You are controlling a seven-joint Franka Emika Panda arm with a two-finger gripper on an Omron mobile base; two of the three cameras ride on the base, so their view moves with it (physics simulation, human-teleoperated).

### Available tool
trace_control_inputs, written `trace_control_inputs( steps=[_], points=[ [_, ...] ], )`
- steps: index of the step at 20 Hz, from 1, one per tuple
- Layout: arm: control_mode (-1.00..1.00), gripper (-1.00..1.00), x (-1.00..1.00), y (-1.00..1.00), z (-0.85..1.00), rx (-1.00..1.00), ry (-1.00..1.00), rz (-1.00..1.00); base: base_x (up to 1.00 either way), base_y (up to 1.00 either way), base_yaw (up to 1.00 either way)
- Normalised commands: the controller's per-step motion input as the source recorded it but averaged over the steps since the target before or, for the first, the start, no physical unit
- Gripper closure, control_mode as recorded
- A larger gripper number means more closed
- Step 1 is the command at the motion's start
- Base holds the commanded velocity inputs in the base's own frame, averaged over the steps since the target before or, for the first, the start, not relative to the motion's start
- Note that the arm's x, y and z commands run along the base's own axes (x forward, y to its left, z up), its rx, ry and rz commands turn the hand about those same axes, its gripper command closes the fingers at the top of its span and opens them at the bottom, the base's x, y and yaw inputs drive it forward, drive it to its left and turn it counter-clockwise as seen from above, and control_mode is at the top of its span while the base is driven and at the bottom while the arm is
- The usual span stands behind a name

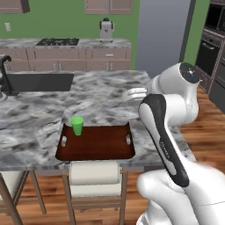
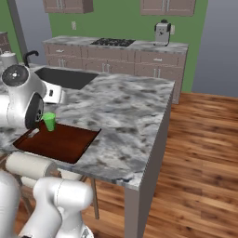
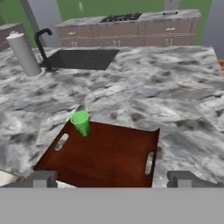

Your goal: There is a tray on the dining counter. Grab the cup, mug, and pitcher and place them on the tray. The pitcher may be placed next to the tray if it cannot fit the tray.

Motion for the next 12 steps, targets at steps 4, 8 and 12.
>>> trace_control_inputs(
  steps=[4,8,12],
  points=[
    [-1.0,-1.0,-0.82,-0.39,-0.09,-0.19,0.08,0.0,0.0,0.0,0.0],
    [-1.0,-1.0,-0.72,-0.39,-0.19,-0.16,0.01,-0.01,0.0,0.0,0.0],
    [-1.0,-1.0,-0.62,-0.53,-0.04,-0.08,0.0,-0.05,0.0,0.0,0.0]
  ],
)
